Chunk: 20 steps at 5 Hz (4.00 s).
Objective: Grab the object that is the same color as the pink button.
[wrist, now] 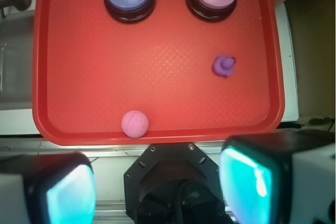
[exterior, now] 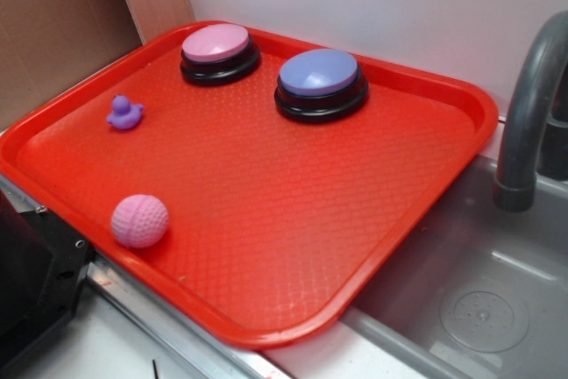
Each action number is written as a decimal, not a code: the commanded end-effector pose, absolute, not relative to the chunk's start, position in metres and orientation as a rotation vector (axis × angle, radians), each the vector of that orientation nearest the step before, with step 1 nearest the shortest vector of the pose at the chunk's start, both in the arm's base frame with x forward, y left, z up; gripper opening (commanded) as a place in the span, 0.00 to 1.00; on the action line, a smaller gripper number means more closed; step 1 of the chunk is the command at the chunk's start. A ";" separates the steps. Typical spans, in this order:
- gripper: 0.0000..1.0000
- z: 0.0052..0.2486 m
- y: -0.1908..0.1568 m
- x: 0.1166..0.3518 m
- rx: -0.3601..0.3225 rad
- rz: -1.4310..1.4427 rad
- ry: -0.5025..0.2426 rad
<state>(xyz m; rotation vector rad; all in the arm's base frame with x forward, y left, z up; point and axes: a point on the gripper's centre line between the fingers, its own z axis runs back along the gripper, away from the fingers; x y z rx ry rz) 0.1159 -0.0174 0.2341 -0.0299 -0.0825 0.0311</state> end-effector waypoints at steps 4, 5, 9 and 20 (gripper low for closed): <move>1.00 0.169 -0.036 0.111 -0.020 0.017 -0.086; 1.00 0.138 -0.035 0.109 -0.043 0.013 -0.042; 1.00 0.046 -0.056 0.125 -0.153 -0.073 -0.058; 0.00 0.167 0.007 0.209 0.066 -0.023 -0.105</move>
